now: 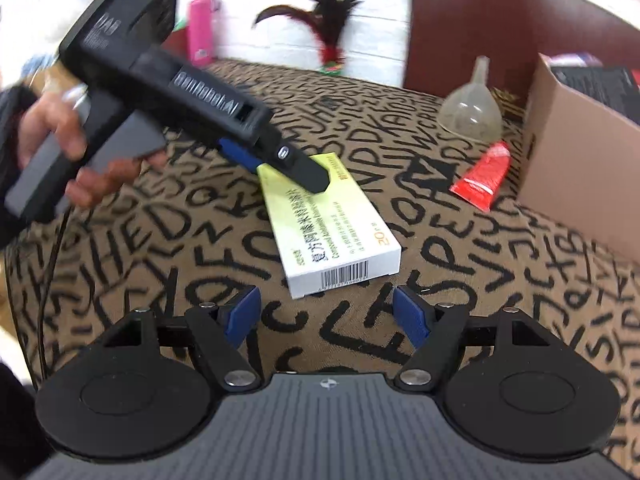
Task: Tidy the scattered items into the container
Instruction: 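Grasp the yellow-green medicine box with the right gripper and lift it, then carry the medicine box into the cardboard box and open the right gripper, then withdraw the right tool from the box toward the red tube, then close the right gripper on the red tube and lift it, then carry the red tube into the cardboard box and release it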
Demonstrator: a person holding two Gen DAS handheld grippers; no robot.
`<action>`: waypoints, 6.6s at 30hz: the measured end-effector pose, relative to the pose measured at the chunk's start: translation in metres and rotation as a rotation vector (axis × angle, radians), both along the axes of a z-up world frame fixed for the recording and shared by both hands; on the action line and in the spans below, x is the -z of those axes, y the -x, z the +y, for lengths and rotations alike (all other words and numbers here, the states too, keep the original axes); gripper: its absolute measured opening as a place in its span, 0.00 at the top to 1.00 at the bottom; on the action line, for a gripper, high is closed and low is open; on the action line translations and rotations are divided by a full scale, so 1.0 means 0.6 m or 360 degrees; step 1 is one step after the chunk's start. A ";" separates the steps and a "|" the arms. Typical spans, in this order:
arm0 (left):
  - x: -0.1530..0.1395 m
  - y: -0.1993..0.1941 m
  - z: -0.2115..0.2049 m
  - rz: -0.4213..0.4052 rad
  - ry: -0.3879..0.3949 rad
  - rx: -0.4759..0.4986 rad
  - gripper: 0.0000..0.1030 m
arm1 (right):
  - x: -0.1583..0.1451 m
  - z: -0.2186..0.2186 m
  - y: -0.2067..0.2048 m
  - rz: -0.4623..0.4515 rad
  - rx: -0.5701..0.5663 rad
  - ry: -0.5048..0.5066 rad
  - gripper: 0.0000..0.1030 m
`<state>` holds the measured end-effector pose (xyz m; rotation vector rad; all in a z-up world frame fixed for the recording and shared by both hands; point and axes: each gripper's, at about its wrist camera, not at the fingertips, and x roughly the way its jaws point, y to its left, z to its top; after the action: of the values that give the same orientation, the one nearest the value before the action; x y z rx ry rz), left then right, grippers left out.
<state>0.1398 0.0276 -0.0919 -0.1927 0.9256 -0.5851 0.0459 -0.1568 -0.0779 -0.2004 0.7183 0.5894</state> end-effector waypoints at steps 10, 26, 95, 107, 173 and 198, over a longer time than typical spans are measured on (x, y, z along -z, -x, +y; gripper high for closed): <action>-0.001 0.009 -0.021 0.0045 -0.0013 0.0034 0.26 | -0.001 -0.018 0.003 -0.0014 0.0050 0.0006 0.34; 0.000 0.002 -0.060 -0.0025 -0.0132 0.0071 0.20 | 0.008 -0.015 -0.040 0.0003 0.0119 -0.0025 0.37; -0.225 -0.289 -0.297 -0.0258 0.0229 0.0085 0.00 | -0.250 -0.258 -0.326 -0.0421 0.0316 -0.0019 0.22; -0.232 -0.166 -0.249 -0.0307 0.0309 0.0147 0.00 | -0.272 -0.206 -0.225 -0.0548 0.0217 0.0037 0.08; 0.003 -0.072 -0.132 -0.0007 0.0138 -0.0190 0.31 | -0.020 -0.070 -0.078 -0.0010 0.0018 -0.0067 0.90; 0.009 -0.127 -0.126 0.0077 0.0177 -0.0264 0.58 | -0.006 -0.048 -0.131 -0.0108 0.0110 -0.0007 0.90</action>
<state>0.2158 -0.0482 -0.0970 -0.3811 0.9146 -0.4800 0.1245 -0.1853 -0.0745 -0.1897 0.6558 0.5161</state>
